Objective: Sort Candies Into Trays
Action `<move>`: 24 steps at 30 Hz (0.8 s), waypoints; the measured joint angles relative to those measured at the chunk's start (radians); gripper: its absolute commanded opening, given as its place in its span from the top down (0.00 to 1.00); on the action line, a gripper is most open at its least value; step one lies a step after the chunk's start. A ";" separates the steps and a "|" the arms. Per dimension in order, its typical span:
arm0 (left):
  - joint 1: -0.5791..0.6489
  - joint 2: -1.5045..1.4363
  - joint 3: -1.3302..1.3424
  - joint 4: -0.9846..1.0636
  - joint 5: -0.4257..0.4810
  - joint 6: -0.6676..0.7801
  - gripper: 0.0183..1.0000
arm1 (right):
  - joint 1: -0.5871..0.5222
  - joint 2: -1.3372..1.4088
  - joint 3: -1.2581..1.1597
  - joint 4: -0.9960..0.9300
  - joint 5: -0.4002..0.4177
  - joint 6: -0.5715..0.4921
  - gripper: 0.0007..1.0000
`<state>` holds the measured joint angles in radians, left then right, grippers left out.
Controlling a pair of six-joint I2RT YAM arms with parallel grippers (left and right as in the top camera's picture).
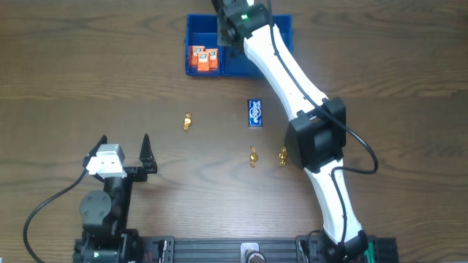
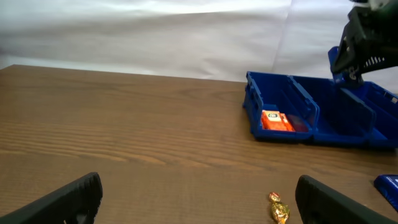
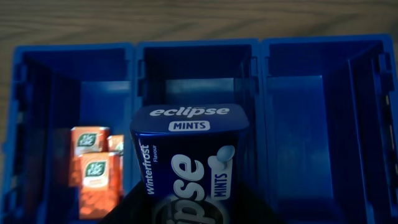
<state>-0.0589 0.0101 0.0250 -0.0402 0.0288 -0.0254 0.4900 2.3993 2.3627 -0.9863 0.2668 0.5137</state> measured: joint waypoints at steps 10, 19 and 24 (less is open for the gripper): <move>0.000 0.000 0.000 0.000 0.000 0.000 0.00 | -0.005 0.005 0.000 0.034 0.023 -0.015 0.28; 0.000 0.000 0.000 0.000 0.000 0.000 0.00 | -0.002 0.003 0.000 -0.090 0.025 -0.018 0.21; 0.000 0.000 0.000 0.000 0.000 0.000 0.00 | 0.026 -0.055 -0.073 -0.228 0.008 -0.009 0.20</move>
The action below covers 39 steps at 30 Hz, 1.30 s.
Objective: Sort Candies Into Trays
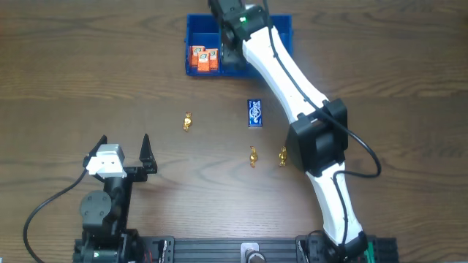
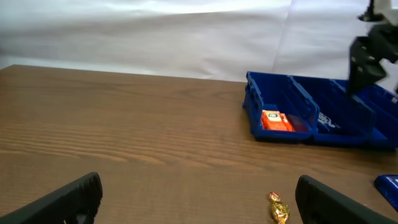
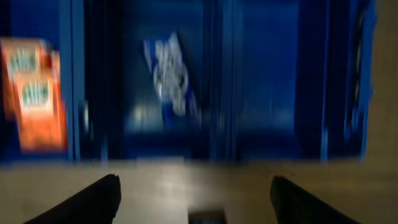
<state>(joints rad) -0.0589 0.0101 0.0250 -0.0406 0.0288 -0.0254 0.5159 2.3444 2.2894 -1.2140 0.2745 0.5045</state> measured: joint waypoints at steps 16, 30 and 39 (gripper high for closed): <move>0.000 0.000 0.000 0.000 0.000 0.000 0.00 | 0.044 -0.153 -0.649 0.200 -0.153 0.096 0.19; 0.000 0.000 0.000 0.000 0.000 0.000 0.00 | 0.011 -0.169 -0.698 0.289 -0.185 0.114 0.66; 0.000 0.000 0.000 0.000 0.000 0.000 0.00 | 0.012 -0.199 -0.717 0.291 -0.193 0.116 0.71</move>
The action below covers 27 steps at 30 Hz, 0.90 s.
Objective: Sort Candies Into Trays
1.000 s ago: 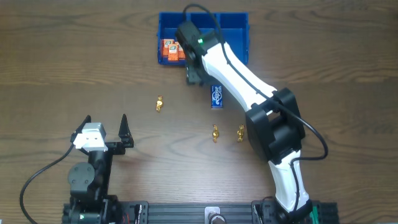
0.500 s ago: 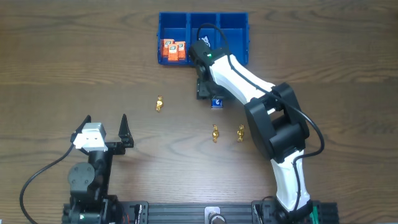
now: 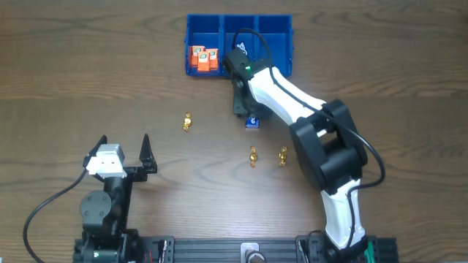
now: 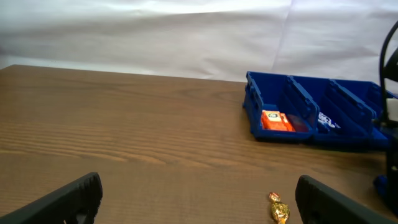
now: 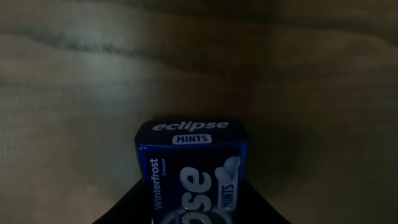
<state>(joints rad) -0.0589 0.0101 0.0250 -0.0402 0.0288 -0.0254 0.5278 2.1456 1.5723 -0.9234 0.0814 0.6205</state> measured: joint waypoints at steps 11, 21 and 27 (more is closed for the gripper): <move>0.000 0.000 0.000 0.000 0.000 0.000 0.00 | -0.005 -0.182 0.445 -0.204 0.084 -0.038 0.71; 0.000 0.000 0.000 0.000 0.000 0.000 0.00 | -0.053 0.151 0.794 -0.093 0.182 -0.107 0.66; 0.000 0.000 0.000 0.000 0.000 0.000 0.00 | -0.066 0.269 0.793 -0.072 0.188 -0.132 0.57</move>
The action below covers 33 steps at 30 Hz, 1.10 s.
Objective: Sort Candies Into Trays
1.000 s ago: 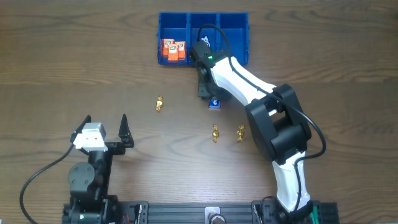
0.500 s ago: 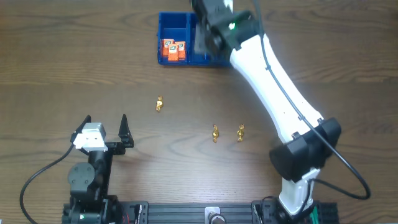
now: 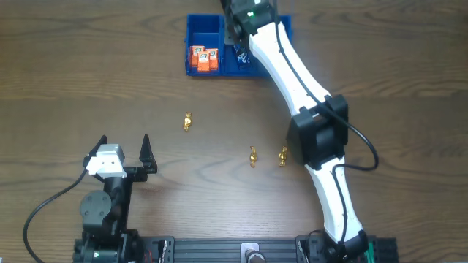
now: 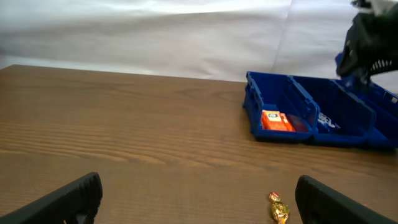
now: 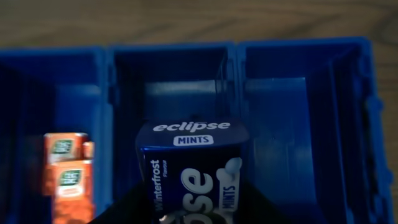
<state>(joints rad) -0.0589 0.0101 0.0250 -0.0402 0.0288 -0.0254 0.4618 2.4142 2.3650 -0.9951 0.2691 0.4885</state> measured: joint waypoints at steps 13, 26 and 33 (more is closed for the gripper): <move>0.000 0.000 0.000 0.000 0.000 0.000 0.00 | -0.001 -0.001 0.001 0.020 0.006 -0.011 0.57; 0.000 0.000 0.000 0.000 0.000 0.000 0.00 | 0.033 -0.001 0.001 -0.006 0.016 -0.027 0.12; 0.000 0.000 0.000 0.000 0.000 0.000 0.00 | 0.058 -0.014 0.001 -0.122 0.016 -0.022 0.00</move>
<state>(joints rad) -0.0586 0.0101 0.0250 -0.0402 0.0288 -0.0254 0.5194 2.4004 2.3661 -1.1172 0.2852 0.4664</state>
